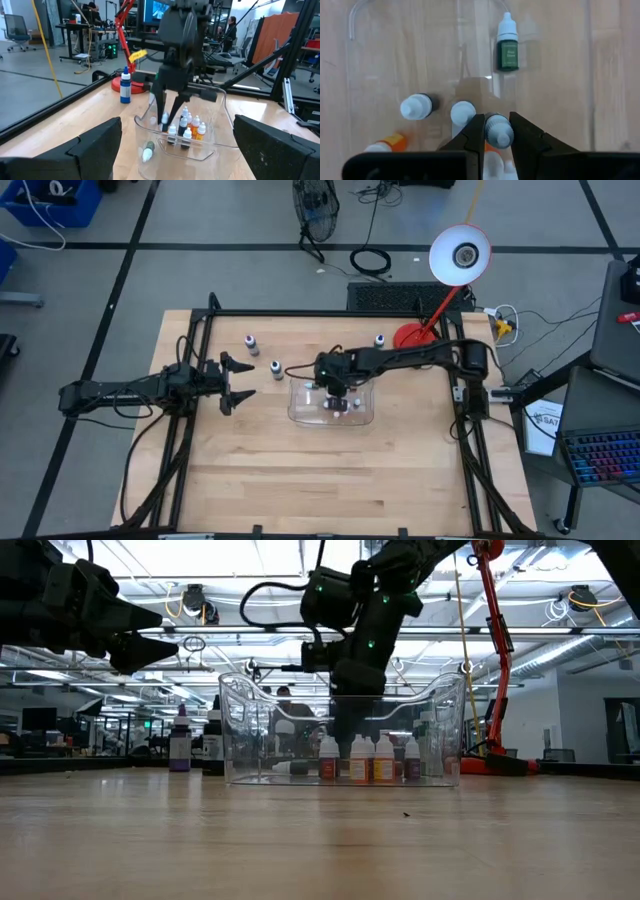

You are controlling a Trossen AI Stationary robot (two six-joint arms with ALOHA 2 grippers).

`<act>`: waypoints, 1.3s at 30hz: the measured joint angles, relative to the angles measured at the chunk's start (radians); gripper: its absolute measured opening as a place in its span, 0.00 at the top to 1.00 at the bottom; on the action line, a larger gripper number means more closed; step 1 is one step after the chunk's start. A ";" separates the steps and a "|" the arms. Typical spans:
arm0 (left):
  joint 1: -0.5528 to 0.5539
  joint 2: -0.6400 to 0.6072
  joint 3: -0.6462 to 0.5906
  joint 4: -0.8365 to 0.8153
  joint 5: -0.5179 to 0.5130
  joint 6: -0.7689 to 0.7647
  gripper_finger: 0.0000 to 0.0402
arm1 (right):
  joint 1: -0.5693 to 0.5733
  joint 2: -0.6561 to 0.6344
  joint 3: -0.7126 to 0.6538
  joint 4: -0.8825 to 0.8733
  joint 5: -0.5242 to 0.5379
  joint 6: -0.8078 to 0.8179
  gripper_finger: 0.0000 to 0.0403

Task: Pick & Place food coloring
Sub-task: Put the small black food coloring bottle into the transparent bin, then put the blue food coloring bottle into the transparent bin

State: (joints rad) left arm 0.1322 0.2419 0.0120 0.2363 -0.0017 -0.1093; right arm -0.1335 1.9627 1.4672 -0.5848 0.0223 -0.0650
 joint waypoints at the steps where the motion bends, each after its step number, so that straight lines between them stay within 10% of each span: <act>1: 0.000 0.000 0.000 0.000 0.000 0.000 0.06 | 0.000 0.006 0.000 0.000 -0.001 0.000 0.87; 10: 0.000 0.000 0.000 0.000 0.000 0.000 0.06 | 0.000 0.015 0.000 0.004 -0.001 0.000 0.86; 25: 0.000 0.000 0.000 0.000 0.000 0.000 0.06 | 0.000 0.002 0.000 0.005 0.001 0.051 0.58; 39: 0.000 0.000 0.000 0.000 0.000 0.000 0.06 | 0.012 -0.417 -0.003 -0.079 0.002 0.272 0.59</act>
State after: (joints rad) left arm 0.1322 0.2420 0.0120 0.2363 -0.0017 -0.1093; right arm -0.1213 1.5455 1.4647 -0.6634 0.0238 0.2071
